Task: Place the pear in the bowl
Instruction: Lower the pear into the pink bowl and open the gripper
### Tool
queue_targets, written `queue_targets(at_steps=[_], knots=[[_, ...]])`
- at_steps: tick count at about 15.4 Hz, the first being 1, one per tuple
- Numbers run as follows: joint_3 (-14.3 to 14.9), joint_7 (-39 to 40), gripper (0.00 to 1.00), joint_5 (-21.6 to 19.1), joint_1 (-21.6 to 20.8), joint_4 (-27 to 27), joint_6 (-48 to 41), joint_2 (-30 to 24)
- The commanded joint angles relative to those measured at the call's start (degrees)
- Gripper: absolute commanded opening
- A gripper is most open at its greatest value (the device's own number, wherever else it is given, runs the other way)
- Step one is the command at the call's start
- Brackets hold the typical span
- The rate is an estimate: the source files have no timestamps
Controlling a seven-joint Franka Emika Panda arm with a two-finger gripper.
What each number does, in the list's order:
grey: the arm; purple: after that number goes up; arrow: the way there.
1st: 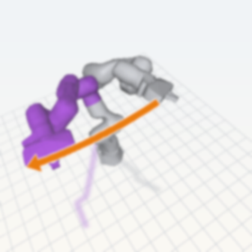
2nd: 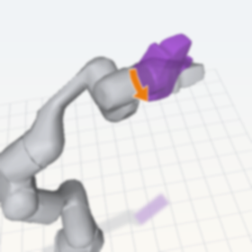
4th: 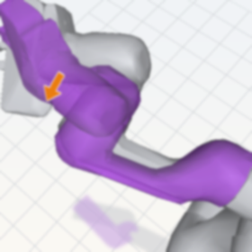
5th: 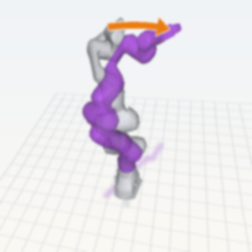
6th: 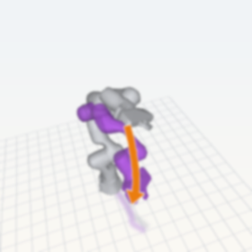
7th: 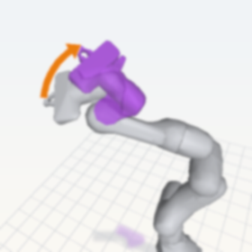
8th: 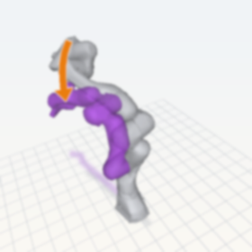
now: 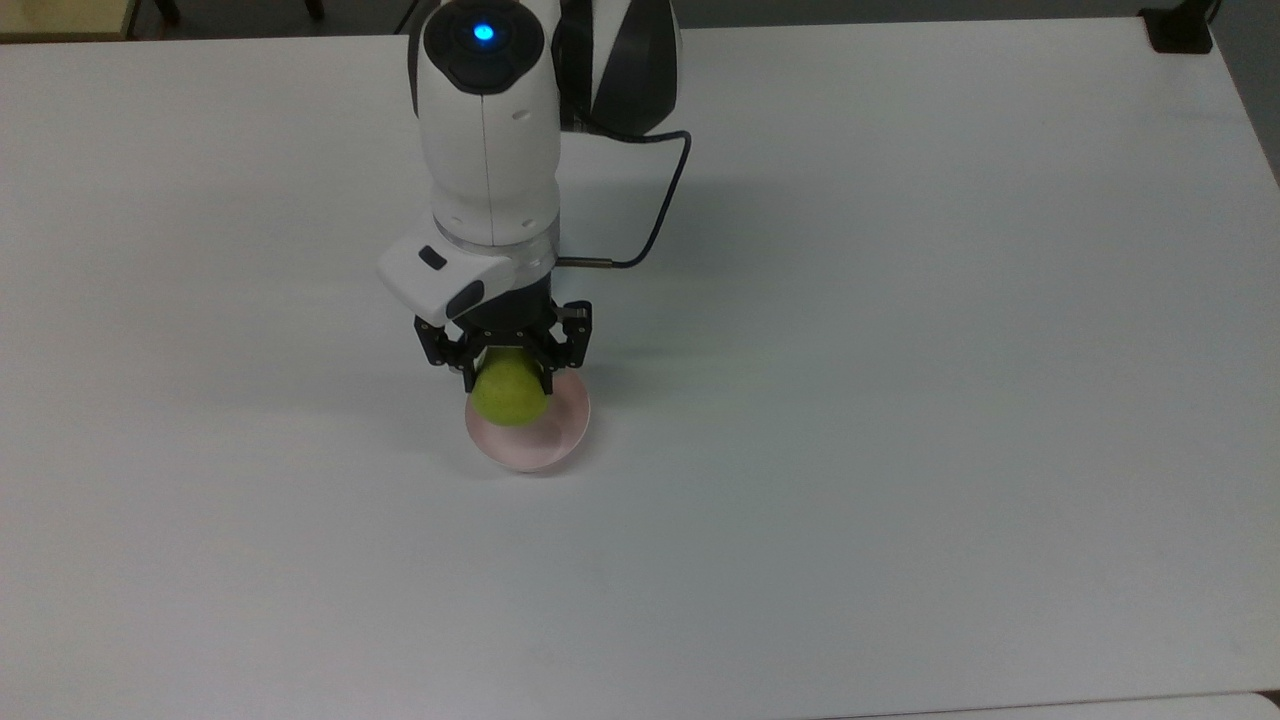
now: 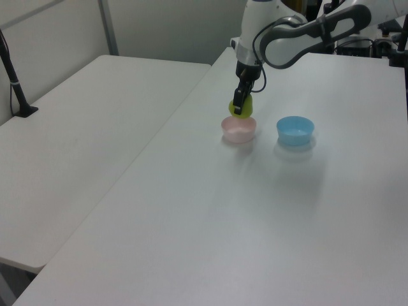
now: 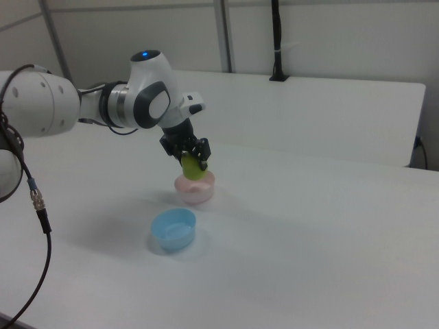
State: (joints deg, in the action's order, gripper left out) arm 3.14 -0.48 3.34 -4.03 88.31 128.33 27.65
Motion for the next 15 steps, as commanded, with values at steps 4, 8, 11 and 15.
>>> queue_targets(at_steps=[4, 8, 11, 15], knots=[[0.5, -0.5, 0.45, -1.1, -1.5, -0.7, 4.6, 3.5], [0.5, -0.4, 0.51, -1.0, -2.0, -0.7, 4.6, 4.4], [0.5, -0.4, 0.66, -0.8, -2.3, -0.3, 4.6, 4.6], [0.5, -1.3, 0.85, -1.1, -2.3, -0.3, 3.9, 3.9]])
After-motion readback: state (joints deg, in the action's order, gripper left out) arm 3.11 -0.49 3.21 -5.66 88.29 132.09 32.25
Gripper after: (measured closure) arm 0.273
